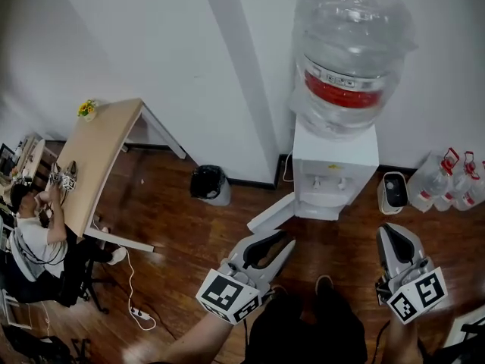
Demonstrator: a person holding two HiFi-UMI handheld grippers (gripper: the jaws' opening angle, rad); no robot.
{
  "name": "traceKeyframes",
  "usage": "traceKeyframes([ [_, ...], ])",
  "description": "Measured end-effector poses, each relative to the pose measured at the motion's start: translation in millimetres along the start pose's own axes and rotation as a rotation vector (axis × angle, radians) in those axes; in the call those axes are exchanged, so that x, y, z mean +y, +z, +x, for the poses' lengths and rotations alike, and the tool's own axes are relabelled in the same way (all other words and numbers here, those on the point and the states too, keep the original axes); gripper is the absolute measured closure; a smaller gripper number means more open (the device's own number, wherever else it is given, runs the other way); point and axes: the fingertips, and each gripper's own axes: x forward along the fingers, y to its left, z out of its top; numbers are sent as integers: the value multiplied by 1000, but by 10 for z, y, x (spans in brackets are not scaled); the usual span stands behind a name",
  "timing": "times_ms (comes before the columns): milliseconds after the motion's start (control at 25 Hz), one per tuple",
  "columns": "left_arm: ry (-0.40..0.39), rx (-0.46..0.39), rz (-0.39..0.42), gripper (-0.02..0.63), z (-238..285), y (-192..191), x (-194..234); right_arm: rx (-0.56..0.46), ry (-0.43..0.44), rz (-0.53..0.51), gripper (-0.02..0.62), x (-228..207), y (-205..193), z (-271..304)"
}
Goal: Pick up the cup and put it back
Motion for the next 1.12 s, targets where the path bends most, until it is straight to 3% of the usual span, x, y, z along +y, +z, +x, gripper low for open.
traceKeyframes([
  [200, 34, 5, -14, 604, 283, -765, 237, -1, 9, 13, 594, -304, -765, 254],
  [440, 21, 21, -6, 604, 652, -1834, 507, 6, 35, -12, 594, -540, -1774, 656],
  [680, 8, -9, 50, 604, 891, -2828, 871, 3, 87, -14, 594, -662, -2990, 1104],
  [840, -15, -66, 131, 604, 968, -3315, 1041, -6, 127, -73, 594, -746, -3654, 1355],
  [1120, -39, -104, 161, 604, 1100, -4373, 1362, -81, 160, -118, 594, -897, -4716, 1679],
])
